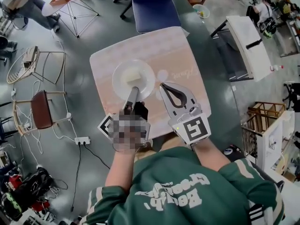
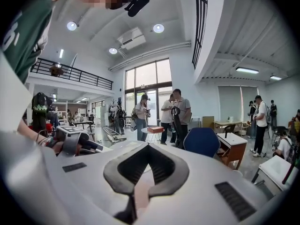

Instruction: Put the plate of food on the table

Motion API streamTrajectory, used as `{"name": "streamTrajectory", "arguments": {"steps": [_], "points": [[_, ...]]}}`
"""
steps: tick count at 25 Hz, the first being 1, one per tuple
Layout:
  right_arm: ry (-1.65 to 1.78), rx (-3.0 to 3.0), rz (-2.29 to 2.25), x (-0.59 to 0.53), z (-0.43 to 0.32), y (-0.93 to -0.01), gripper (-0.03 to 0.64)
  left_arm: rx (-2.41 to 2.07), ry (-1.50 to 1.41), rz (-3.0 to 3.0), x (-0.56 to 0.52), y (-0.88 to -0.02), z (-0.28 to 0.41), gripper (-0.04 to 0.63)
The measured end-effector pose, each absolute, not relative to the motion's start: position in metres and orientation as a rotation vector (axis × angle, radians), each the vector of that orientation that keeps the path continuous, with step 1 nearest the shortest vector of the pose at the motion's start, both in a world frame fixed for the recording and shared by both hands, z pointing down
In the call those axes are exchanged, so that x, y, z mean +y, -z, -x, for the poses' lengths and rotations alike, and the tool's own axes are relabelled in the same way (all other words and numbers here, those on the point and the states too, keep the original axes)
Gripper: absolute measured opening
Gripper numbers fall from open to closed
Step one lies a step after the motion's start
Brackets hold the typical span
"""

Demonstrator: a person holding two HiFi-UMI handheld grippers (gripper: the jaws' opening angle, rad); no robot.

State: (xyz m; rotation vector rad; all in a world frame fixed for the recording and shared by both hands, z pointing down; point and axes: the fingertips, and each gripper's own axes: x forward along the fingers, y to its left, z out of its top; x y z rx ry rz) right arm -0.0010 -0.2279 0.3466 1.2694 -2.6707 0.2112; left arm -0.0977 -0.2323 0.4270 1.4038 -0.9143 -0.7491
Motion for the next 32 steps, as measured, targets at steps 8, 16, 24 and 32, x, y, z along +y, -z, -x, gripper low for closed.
{"name": "streamTrajectory", "arguments": {"steps": [8,16,24,32], "points": [[-0.314,-2.682,-1.178,-0.274,0.000,-0.404,0.015,-0.969,0.750,-1.322,-0.267,-0.493,0.094,0.029],[-0.454,-2.646,-1.168,-0.306,-0.015,-0.461,0.015,-1.002,0.708,-1.287,-0.281,-0.547,0.085,0.029],[-0.482,-2.628,-1.139,-0.321,-0.014,-0.506,0.015,-1.038,0.666,-1.243,-0.290,-0.590,0.080,0.029],[-0.545,-2.630,-1.113,-0.325,-0.017,-0.528,0.015,-1.038,0.604,-1.227,-0.300,-0.616,0.060,0.031]]}}
